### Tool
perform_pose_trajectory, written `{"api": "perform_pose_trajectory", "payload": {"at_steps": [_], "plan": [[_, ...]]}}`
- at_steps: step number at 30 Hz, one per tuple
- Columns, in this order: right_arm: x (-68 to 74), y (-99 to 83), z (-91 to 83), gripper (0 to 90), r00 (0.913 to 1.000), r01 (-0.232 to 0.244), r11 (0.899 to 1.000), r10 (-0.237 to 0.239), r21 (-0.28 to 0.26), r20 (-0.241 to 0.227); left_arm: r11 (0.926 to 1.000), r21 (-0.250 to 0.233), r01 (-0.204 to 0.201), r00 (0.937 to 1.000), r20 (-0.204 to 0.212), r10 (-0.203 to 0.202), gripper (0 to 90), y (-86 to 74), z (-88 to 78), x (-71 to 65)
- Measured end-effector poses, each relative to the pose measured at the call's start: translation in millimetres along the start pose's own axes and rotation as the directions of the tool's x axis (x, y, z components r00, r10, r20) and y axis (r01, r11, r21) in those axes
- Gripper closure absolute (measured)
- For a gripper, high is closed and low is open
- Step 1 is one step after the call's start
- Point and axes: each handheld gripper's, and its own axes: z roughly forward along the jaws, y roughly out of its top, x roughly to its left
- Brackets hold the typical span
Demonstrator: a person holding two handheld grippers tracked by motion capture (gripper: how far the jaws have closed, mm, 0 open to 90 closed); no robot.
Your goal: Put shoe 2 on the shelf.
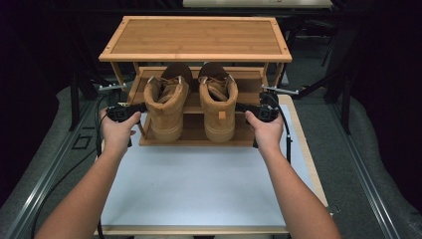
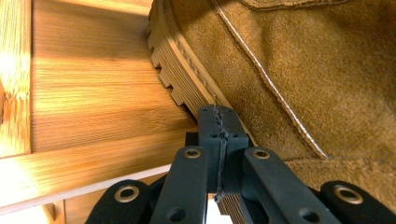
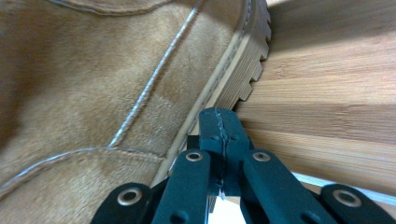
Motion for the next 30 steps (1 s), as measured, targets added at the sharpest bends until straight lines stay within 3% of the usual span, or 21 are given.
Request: {"api": "perform_pose_trajectory", "payload": {"at_steps": [8,10,14,16,19,21,22,25,28,30], "plan": [[4.9,-2.6,6.7,90.0,0.9995,-0.024,1.000,0.024,-0.015,-0.019,0.9994,-0.009,0.035,0.9987,0.039,-0.034,90.0,-0.1,4.8,2.0],[8.5,-2.5,9.0,90.0,1.0000,-0.001,1.000,0.000,-0.022,-0.004,0.9997,-0.010,0.022,0.9991,0.037,-0.022,90.0,-0.5,4.9,0.7],[12.5,-3.7,12.2,90.0,0.9997,-0.006,1.000,0.006,-0.001,-0.024,0.9998,0.017,0.011,0.9968,0.080,-0.012,90.0,-2.3,7.6,-9.4],[15.1,-4.5,11.3,90.0,1.0000,-0.001,1.000,0.001,-0.004,-0.002,0.9999,0.014,-0.001,0.9982,0.061,0.000,90.0,-3.0,7.2,-13.6],[17.2,-6.6,12.5,90.0,1.0000,-0.006,1.000,0.006,-0.031,-0.005,0.9999,0.009,0.012,0.9967,0.080,-0.013,90.0,-4.9,7.4,-12.0],[18.6,-8.3,11.8,90.0,0.9999,-0.010,1.000,0.010,-0.016,0.008,0.9997,0.000,0.024,0.9961,0.085,-0.024,90.0,-7.6,8.3,-13.7],[18.8,-10.7,11.7,90.0,0.9997,-0.022,1.000,0.022,-0.012,-0.013,0.9997,0.000,0.023,0.9965,0.081,-0.023,90.0,-7.9,8.4,-14.1],[18.4,-13.2,12.6,90.0,0.9997,-0.023,0.999,0.023,-0.034,-0.008,0.9994,0.003,0.033,0.9951,0.093,-0.034,90.0,-7.0,9.0,-11.5],[15.4,-13.2,13.0,90.0,0.9991,-0.026,0.999,0.024,-0.040,-0.035,0.9993,0.009,0.035,0.9948,0.095,-0.036,90.0,-6.8,8.9,-11.1],[15.8,-13.4,12.4,90.0,0.9995,-0.021,0.999,0.020,-0.037,-0.023,0.9991,0.010,0.040,0.9944,0.098,-0.041,90.0,-6.9,8.6,-10.6]]}}
